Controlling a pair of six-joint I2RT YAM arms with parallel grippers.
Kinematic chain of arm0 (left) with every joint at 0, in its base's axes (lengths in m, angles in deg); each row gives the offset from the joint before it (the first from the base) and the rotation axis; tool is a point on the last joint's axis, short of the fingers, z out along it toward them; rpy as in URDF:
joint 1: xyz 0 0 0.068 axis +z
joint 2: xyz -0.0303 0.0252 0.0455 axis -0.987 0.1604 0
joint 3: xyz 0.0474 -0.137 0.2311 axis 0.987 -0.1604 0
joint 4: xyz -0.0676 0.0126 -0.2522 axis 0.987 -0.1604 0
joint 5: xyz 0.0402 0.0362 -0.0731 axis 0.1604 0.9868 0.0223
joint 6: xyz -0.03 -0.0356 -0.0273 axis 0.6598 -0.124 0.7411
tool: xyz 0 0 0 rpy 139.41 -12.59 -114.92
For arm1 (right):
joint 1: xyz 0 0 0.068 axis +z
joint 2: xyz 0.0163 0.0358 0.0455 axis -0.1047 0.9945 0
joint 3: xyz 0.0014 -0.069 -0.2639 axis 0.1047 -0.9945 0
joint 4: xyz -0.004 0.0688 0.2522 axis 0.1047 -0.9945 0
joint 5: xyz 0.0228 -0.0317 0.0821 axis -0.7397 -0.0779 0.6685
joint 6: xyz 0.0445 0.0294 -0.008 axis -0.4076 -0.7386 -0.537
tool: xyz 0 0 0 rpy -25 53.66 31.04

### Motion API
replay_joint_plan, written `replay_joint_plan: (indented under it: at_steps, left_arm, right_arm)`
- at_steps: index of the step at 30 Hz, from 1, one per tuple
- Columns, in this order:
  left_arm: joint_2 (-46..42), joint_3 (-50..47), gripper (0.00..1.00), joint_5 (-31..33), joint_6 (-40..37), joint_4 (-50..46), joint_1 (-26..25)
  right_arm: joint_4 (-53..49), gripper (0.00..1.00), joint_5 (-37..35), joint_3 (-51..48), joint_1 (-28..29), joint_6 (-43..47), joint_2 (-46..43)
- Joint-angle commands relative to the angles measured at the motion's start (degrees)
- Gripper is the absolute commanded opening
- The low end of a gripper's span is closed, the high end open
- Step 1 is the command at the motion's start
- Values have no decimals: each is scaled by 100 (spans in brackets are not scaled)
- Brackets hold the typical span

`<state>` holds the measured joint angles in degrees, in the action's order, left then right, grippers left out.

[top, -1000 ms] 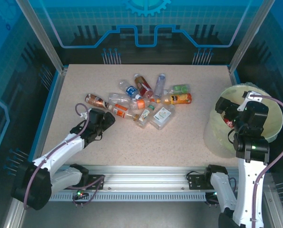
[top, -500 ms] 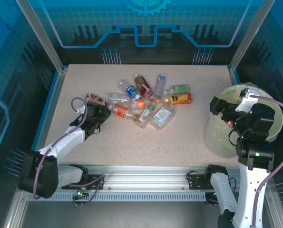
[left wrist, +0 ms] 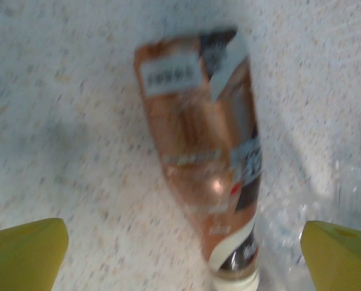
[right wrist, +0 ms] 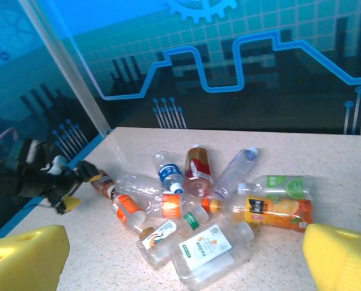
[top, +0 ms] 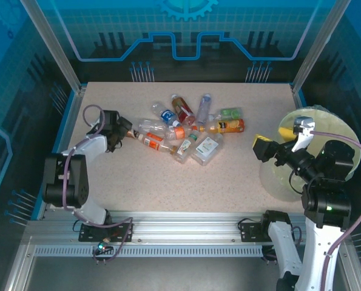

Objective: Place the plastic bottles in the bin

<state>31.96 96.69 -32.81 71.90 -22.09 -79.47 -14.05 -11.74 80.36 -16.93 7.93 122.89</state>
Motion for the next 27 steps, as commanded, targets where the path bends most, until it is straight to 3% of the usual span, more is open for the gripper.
replay_joint_plan:
  at_steps: [1,9,15,22,27]
  left_arm:
    - [473,780,99,62,-308,-218,163]
    - [1752,2576,99,444,-360,-1738,406]
    - [2156,2856,99,192,-448,-1775,415]
    - [2901,3463,94,-930,-1117,-1525,365]
    - [3117,3526,93,-953,-1351,-1605,257]
  right_arm:
    - [238,100,453,-117,52,-112,12]
    - [245,100,225,-196,255,-116,-29]
    - [182,100,163,-253,309,-88,-24]
    - [160,100,15,-286,362,-166,-40]
    - [126,100,-104,-289,393,-203,-32]
